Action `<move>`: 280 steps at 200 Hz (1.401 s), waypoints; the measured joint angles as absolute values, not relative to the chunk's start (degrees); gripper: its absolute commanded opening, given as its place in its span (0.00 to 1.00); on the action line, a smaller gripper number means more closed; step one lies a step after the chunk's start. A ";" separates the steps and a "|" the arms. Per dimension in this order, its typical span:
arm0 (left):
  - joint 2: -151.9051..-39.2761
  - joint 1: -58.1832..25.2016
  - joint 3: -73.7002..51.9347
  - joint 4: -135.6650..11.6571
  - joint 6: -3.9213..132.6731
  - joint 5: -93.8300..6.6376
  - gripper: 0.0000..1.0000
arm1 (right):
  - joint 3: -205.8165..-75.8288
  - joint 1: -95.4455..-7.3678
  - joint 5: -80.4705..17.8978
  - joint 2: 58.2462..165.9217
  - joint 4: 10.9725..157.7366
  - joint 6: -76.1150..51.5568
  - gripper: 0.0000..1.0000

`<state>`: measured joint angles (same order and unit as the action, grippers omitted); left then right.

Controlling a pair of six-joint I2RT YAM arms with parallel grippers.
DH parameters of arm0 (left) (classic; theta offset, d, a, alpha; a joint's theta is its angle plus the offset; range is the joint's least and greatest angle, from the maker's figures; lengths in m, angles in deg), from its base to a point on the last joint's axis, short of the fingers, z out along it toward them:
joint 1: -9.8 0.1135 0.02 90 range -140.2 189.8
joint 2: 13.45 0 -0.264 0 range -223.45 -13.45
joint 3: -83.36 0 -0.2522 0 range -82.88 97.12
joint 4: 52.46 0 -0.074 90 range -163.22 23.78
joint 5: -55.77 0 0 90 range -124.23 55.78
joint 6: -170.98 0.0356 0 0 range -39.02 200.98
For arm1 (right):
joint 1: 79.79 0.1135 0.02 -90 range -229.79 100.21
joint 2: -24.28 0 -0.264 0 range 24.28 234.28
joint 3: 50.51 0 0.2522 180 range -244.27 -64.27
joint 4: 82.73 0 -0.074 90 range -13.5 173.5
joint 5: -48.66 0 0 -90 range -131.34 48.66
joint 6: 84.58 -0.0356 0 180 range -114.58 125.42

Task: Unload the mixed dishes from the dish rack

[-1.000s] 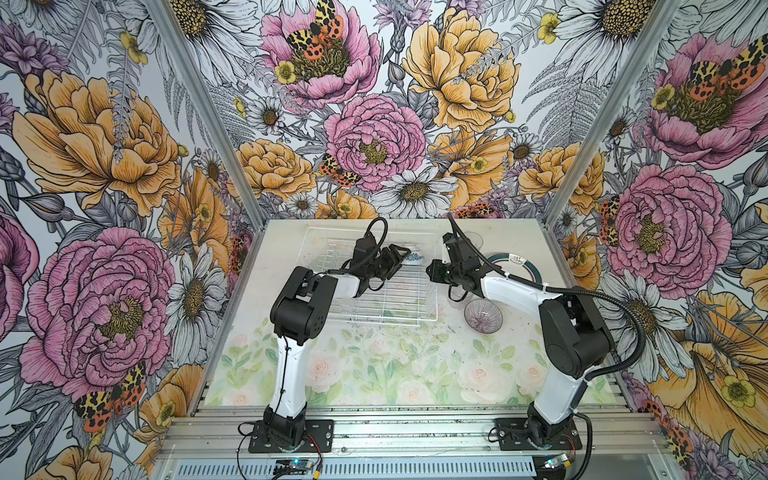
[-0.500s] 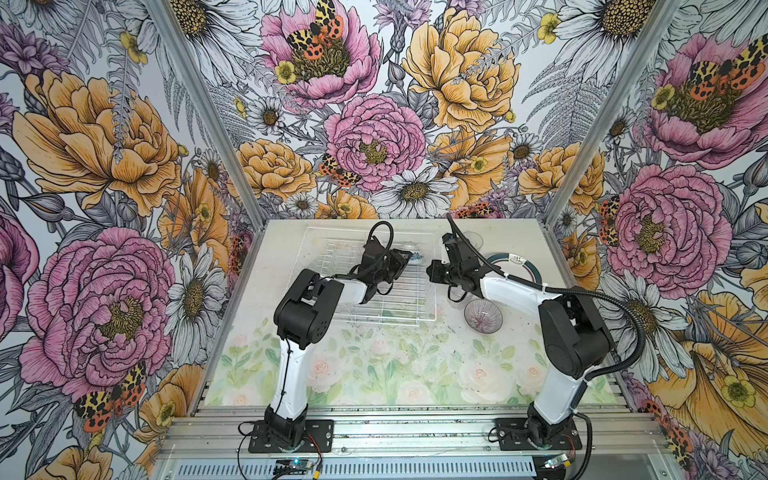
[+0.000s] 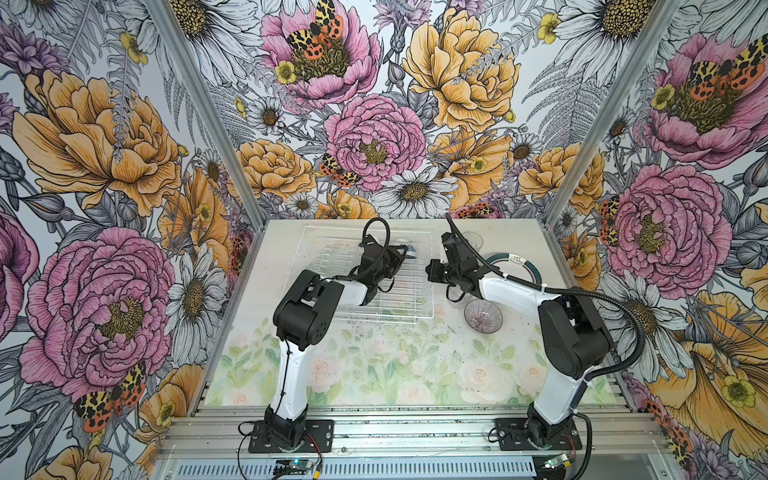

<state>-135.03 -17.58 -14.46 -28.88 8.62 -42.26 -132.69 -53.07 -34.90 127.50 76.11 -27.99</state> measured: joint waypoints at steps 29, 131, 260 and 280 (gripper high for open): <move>-135.03 -17.58 -14.46 -28.55 8.73 -41.51 0.21 | -132.69 -53.09 -35.78 127.50 76.13 -28.34 0.13; -134.59 -17.23 -14.94 -25.60 10.46 -40.57 0.09 | -132.69 -53.11 -37.74 127.50 76.13 -29.43 0.10; -126.22 -16.75 -17.89 -32.38 12.34 -45.27 0.00 | -132.69 -52.85 -36.37 125.86 76.15 -23.86 0.52; -124.78 -16.77 -17.91 -32.75 12.38 -46.02 0.00 | -132.69 -52.83 -36.39 124.14 76.17 -21.74 0.54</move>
<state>-124.78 -16.77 -17.91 -32.75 12.38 -46.02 -132.69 -52.83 -36.39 124.14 76.17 -21.74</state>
